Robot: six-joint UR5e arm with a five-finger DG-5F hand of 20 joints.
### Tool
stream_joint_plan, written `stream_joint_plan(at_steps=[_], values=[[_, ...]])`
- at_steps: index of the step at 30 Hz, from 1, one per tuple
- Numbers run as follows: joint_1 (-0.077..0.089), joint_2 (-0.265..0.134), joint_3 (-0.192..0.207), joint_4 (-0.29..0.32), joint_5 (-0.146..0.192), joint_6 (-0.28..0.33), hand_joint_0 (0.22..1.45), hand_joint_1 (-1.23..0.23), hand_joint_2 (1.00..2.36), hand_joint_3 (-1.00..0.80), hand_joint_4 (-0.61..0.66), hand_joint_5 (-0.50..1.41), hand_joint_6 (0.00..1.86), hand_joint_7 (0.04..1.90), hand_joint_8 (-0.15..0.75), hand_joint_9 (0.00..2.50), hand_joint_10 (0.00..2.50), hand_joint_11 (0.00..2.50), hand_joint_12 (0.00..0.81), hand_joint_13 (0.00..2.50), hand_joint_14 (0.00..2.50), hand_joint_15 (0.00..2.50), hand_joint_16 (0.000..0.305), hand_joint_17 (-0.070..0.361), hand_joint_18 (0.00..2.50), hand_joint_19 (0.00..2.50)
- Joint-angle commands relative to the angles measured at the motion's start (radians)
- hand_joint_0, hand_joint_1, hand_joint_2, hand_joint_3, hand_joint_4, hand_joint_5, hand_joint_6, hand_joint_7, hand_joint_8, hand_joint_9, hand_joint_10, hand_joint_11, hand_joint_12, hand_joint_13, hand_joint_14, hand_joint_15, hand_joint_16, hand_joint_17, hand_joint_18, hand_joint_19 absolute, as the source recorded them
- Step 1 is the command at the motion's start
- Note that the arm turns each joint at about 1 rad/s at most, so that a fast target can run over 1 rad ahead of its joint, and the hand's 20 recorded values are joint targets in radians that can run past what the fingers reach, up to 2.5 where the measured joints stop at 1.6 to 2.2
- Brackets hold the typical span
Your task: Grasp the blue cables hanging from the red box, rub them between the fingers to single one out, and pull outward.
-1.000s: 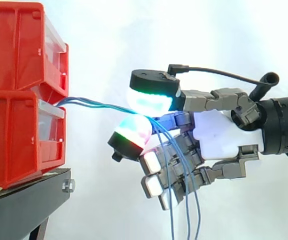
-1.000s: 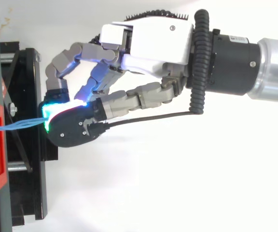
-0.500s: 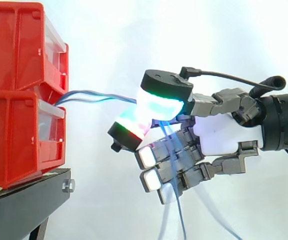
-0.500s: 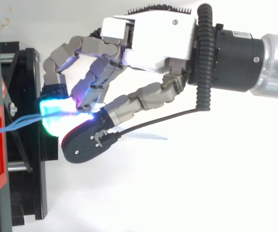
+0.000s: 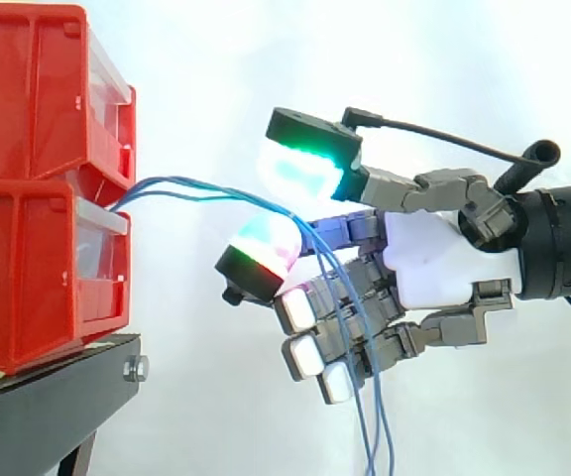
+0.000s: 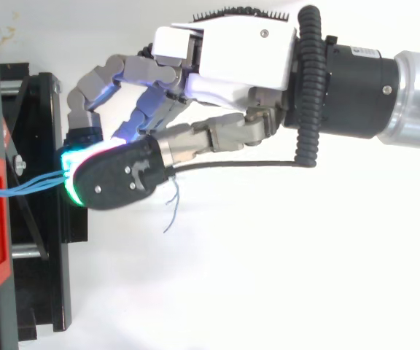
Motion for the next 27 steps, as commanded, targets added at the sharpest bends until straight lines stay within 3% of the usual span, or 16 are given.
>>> stream_joint_plan(at_steps=[1, 5, 12, 16, 19, 23, 27], values=[[0.0, 0.0, 0.0, -0.001, 0.0, -0.001, 0.49, -0.39, 1.0, -0.5, 0.04, -0.15, 0.9, 0.99, 0.254, 1.02, 0.02, 0.67, 0.32, 0.95, 0.03, 0.69, 0.049, 0.11, 0.83, 0.69], [0.0, 0.001, 0.0, -0.004, 0.0, 0.001, 0.56, -0.46, 1.01, -0.41, 0.03, -0.16, 0.9, 1.06, 0.239, 1.01, 0.02, 0.68, 0.306, 0.94, 0.03, 0.71, 0.044, 0.1, 0.79, 0.71], [-0.002, 0.008, -0.001, -0.026, -0.002, 0.001, 0.56, -0.58, 1.01, -0.31, 0.05, -0.17, 0.91, 1.04, 0.239, 0.98, 0.02, 0.69, 0.307, 0.94, 0.03, 0.71, 0.045, 0.102, 0.79, 0.71], [-0.003, 0.018, -0.001, -0.073, -0.002, -0.002, 0.59, -0.71, 1.01, -0.32, 0.05, -0.17, 0.92, 1.01, 0.229, 0.96, 0.02, 0.69, 0.299, 0.94, 0.03, 0.71, 0.044, 0.1, 0.79, 0.71], [-0.003, 0.018, -0.001, -0.119, -0.012, -0.01, 0.63, -0.77, 1.01, -0.3, -0.02, -0.17, 0.93, 1.03, 0.223, 0.95, 0.02, 0.69, 0.294, 0.94, 0.03, 0.72, 0.043, 0.097, 0.79, 0.69], [-0.006, 0.018, -0.001, -0.138, -0.034, -0.013, 0.75, -0.83, 1.0, -0.44, -0.19, -0.18, 0.95, 1.12, 0.194, 0.94, 0.02, 0.69, 0.286, 0.94, 0.03, 0.72, 0.041, 0.093, 0.81, 0.69], [-0.006, 0.023, -0.001, -0.138, -0.032, -0.013, 0.77, -0.85, 1.0, -0.5, -0.24, -0.17, 0.96, 1.23, 0.179, 0.99, 0.02, 0.69, 0.276, 0.95, 0.03, 0.73, 0.04, 0.09, 0.83, 0.68]])
